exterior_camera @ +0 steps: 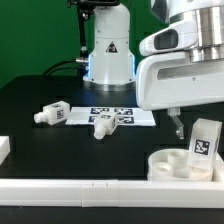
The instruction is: Assemble stool
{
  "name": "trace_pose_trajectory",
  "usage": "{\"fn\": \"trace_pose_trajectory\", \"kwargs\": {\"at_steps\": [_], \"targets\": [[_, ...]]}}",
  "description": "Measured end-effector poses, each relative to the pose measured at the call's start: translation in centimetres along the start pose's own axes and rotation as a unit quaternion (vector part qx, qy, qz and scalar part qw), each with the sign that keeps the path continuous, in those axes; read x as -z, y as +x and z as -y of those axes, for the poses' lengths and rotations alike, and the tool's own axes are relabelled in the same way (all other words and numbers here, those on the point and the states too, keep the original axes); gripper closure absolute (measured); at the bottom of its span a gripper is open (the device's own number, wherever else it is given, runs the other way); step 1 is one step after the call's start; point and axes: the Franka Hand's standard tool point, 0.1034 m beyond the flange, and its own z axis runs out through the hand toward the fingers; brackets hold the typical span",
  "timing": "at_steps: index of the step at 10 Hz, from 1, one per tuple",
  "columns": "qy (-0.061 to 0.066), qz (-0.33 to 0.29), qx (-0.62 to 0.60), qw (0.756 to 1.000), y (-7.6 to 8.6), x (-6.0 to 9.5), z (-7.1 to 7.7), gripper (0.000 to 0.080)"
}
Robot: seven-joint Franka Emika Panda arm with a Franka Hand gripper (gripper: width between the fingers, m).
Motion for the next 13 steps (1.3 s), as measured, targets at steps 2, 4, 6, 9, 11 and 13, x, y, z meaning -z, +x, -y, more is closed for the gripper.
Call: {"fn": "trace_pose_trajectory", "kwargs": {"at_steps": [2,4,6,9,11,13], "targets": [[0.006,0.075,-0.003,0.997,-0.7,0.2,0.1,0.0150],[0.003,0.087,-0.048,0.995,-0.7,0.1,0.0,0.0150],[-0.019,0.106,-0.223,0.969,-1.3,0.1,-0.3,0.0150],[-0.011,0.089,-0.222,0.971,-1.2,-0.2,-0.8,0.0150],[-0.013,0.090,-0.236,0.967,-1.3,-0.4,-0.7,0.0150],[-0.024,0.091,-0.332,0.938,-1.8,-0.8,0.5,0.0150]]}}
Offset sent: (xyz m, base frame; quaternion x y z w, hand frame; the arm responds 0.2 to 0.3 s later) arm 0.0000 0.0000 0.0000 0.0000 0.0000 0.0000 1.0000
